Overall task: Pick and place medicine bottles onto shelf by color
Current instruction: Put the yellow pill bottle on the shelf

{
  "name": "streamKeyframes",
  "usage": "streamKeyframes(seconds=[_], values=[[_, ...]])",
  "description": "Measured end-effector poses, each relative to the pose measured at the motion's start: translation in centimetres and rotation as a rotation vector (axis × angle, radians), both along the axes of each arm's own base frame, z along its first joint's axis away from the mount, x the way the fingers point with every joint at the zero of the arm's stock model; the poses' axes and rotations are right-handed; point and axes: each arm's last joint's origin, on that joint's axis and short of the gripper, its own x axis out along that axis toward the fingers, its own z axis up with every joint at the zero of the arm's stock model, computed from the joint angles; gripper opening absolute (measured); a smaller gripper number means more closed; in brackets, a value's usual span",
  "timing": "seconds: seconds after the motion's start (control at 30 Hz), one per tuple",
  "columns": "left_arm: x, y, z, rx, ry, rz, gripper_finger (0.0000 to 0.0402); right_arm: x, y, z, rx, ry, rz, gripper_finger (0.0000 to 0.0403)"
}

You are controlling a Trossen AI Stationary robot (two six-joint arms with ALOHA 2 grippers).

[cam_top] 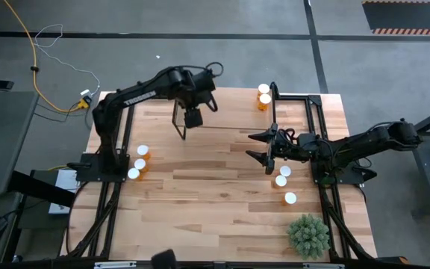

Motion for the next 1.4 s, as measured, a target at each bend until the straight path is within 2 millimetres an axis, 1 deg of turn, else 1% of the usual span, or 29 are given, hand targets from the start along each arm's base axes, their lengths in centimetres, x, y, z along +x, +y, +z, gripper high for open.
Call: streamKeyframes(seconds=[0.23, 0.33, 0.47, 0.6, 1.03, 1.23, 1.4], values=[[-1.7, 2.9, -0.3, -0.043, -0.022, 0.116, 0.0206, 0.0, 0.0, 0.0, 0.0, 0.001, 0.0, 0.0291], [-2.3, 3.7, -0.3, -0.082, -0.053, 0.167, 0.0207, 0.0, 0.0, 0.0, 0.0, 0.001, 0.0, 0.0291], [-3.0, 4.3, -0.3, -0.098, -0.051, 0.216, 0.0207, 0.0, 0.0, 0.0, 0.0, 0.001, 0.0, 0.0291], [-3.1, 4.6, -0.3, -0.092, -0.06, 0.226, 0.0207, 0.0, 0.0, 0.0, 0.0, 0.001, 0.0, 0.0291], [-3.0, 4.6, -0.4, -0.106, -0.072, 0.248, 0.0207, 0.0, 0.0, 0.0, 0.002, 0.001, 0.0, 0.0291], [-2.4, 5.1, -1.6, -0.128, -0.045, 0.255, 0.0211, 0.0, 0.0, 0.0, 0.003, 0.001, 0.0, 0.0291], [-2.0, 5.2, -2.0, -0.135, -0.038, 0.233, 0.0221, 0.0, 0.0, 0.0, 0.001, 0.001, 0.0, 0.0291]])
